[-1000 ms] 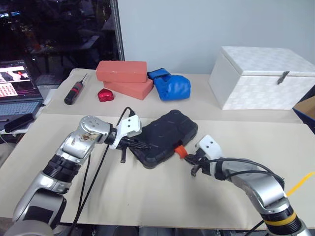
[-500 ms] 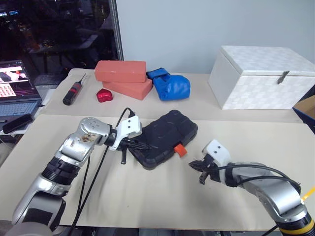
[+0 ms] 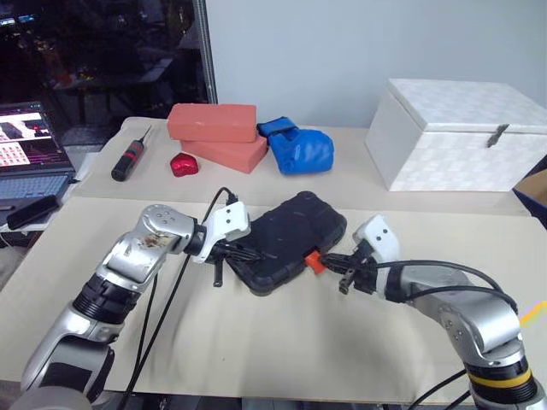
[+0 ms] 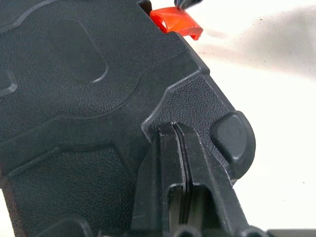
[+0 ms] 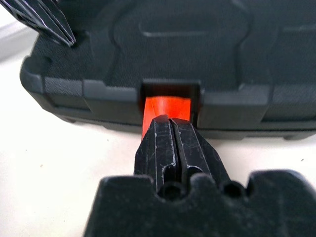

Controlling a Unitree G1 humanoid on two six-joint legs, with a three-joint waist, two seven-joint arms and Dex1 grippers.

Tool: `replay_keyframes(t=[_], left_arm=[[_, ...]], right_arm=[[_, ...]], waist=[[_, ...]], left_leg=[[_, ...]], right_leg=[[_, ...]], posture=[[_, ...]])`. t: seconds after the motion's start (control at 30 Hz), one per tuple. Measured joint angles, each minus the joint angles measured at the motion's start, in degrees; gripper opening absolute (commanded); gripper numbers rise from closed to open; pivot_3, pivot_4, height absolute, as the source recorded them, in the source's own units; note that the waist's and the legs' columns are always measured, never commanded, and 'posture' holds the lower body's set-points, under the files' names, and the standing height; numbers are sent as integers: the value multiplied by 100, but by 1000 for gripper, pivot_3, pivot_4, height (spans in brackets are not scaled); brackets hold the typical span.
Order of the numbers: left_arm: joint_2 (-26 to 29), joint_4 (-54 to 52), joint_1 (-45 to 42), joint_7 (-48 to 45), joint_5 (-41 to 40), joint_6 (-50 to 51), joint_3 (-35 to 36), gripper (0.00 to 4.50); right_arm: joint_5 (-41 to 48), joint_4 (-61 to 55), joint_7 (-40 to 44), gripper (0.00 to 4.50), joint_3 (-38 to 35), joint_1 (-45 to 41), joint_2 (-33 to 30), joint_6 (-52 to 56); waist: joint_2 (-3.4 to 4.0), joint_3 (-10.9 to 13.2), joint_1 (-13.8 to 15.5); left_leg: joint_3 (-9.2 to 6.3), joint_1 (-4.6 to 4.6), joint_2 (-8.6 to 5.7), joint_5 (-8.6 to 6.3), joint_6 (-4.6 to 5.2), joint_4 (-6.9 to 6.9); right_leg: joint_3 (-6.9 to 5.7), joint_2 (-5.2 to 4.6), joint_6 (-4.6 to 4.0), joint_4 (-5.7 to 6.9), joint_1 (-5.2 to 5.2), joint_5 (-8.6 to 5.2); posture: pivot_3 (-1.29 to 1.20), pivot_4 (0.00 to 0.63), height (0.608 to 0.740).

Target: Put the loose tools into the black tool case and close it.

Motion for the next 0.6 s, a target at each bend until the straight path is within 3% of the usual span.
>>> replay_keyframes(t=[0.33, 0.6], left_arm=[[16, -39, 7, 18, -3, 90, 8, 43], [15, -74, 20, 56, -4, 109, 9, 43]], right_arm=[[-393, 640, -39, 0, 741, -183, 232, -163], [-545, 882, -47, 0, 771, -180, 382, -313]], waist=[[0, 0, -18], [0, 0, -16]], left_leg=[[0, 4, 0, 0, 0, 0], [1, 3, 0, 0, 0, 0]], right_leg=[[1, 0, -2, 1, -1, 2], [1, 0, -2, 3, -2, 2]], posture=[[0, 150, 740], [0, 150, 740]])
